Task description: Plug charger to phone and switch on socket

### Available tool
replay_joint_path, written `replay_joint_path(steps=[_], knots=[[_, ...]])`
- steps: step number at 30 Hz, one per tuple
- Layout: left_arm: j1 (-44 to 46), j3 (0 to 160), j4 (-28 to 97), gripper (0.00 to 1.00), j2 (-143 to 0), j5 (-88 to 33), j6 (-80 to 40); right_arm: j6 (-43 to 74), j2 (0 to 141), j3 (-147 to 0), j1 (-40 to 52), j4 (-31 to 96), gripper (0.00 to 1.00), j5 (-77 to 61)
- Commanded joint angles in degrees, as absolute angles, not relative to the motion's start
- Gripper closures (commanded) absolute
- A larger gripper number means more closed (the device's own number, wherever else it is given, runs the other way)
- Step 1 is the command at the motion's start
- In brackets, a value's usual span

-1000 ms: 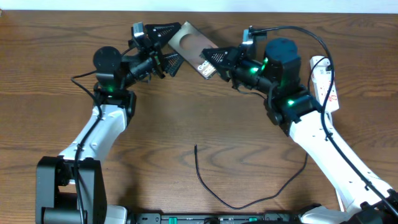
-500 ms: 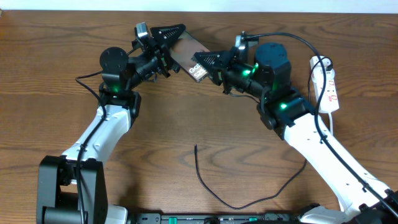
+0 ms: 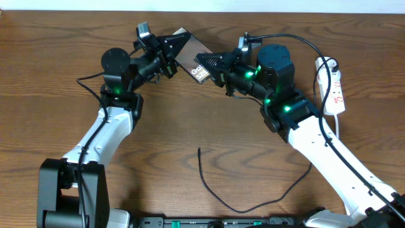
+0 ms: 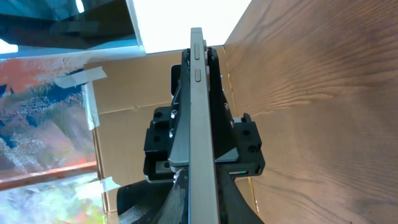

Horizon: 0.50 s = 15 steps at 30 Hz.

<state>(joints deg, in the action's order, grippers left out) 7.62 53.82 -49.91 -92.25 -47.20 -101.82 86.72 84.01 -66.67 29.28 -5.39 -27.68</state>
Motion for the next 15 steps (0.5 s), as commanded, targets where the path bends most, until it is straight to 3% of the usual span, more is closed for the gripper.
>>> replay_joint_path(steps=[1,5,6,7,8,9,15], knots=[[7.75,54.39,-50.26,0.92,-91.29,-47.03,-98.85,87.15,83.48,-67.77,29.85,-6.2,0.99,-28.42],[7.75,54.39,-50.26,0.93,-91.29,-47.05,-98.65,87.15,83.48,-67.77,29.89,-6.2,0.99,-28.45],[7.75,54.39,-50.26,0.92,-91.29,-47.05,-98.65,87.18,83.48,-67.77,29.89,-6.22,0.85,-28.58],[7.75,54.39,-50.26,0.92,-91.29,-47.05,-98.63,87.15,83.48,-67.77,29.89,-6.24,0.6,-28.69],[7.75,54.39,-50.26,0.93,-91.29,-47.05,-98.65,87.02,83.48,-67.77,29.89,-6.24,0.22,-28.88],[7.73,54.39,-50.26,0.92,-91.29,-47.0,-98.63,86.48,83.48,-67.77,29.89,-6.28,0.01,-28.99],[5.32,54.39,-50.24,0.93,-91.29,-47.18,-95.94,81.34,83.48,-67.77,28.88,-6.28,0.01,-29.71]])
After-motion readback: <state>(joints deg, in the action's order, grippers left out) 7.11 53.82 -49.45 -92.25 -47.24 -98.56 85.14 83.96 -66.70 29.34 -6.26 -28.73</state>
